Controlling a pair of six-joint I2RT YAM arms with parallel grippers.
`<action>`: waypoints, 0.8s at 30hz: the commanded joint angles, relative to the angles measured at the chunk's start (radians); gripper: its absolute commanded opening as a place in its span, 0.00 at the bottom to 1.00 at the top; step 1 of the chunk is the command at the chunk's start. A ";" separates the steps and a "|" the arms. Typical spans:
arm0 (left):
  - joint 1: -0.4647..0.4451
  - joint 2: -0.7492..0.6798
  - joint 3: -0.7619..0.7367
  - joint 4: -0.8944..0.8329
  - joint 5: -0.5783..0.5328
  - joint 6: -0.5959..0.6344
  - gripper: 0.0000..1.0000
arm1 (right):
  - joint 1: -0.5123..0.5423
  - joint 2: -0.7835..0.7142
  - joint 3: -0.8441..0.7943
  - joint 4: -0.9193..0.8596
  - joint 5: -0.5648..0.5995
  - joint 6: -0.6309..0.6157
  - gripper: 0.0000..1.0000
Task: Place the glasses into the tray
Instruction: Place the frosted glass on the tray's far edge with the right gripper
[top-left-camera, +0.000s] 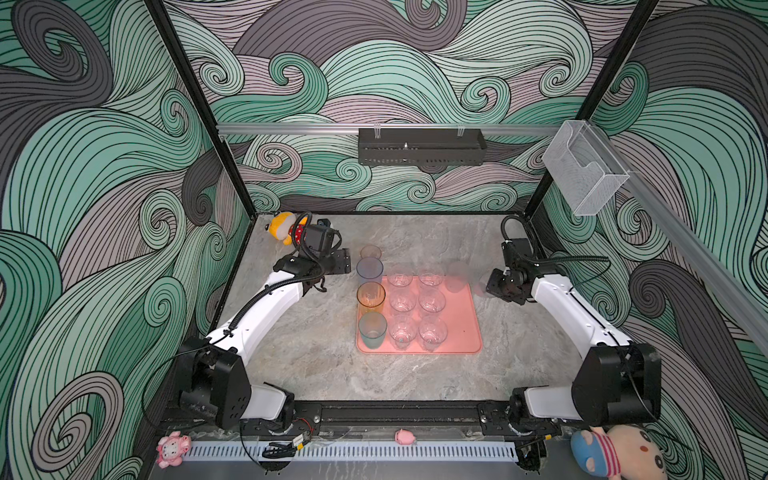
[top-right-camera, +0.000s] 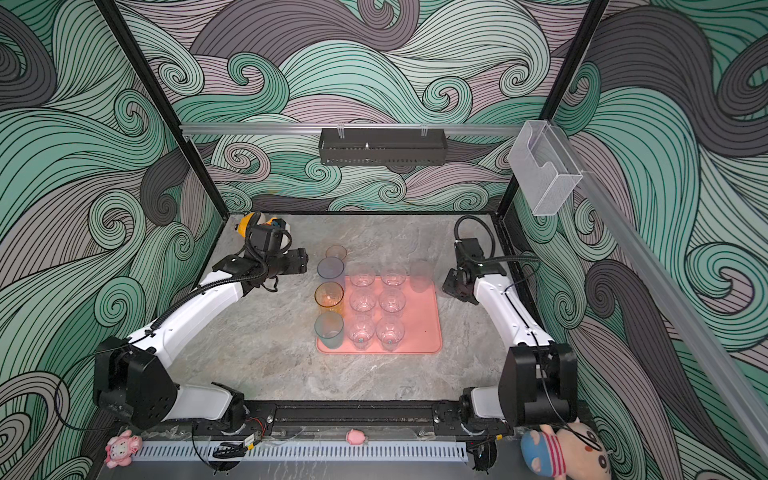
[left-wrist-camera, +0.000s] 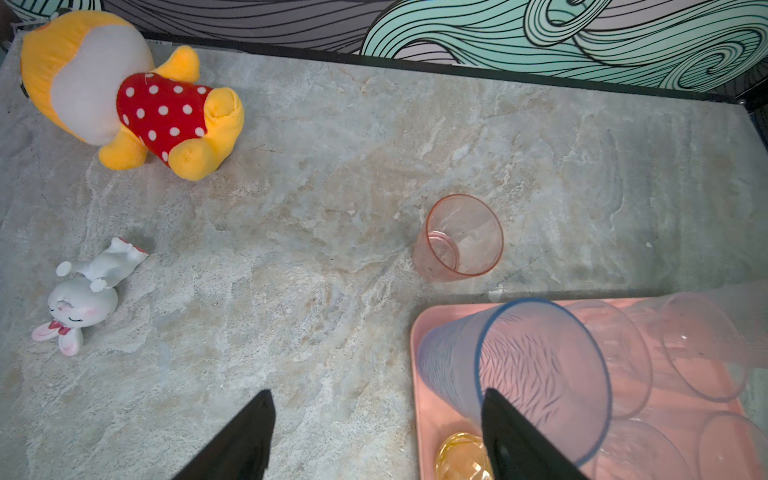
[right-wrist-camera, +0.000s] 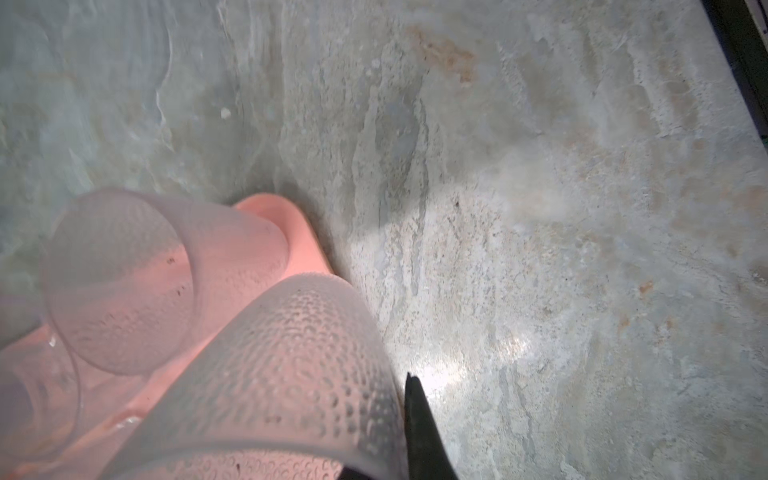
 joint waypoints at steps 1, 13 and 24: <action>-0.030 -0.036 0.043 -0.079 0.005 0.004 0.80 | 0.090 -0.031 -0.039 -0.075 0.052 -0.034 0.03; -0.067 -0.121 -0.071 -0.044 -0.027 0.013 0.79 | 0.279 0.177 0.088 -0.109 0.102 -0.066 0.05; -0.068 -0.166 -0.146 -0.019 -0.049 0.019 0.79 | 0.280 0.255 0.130 -0.125 0.121 -0.103 0.13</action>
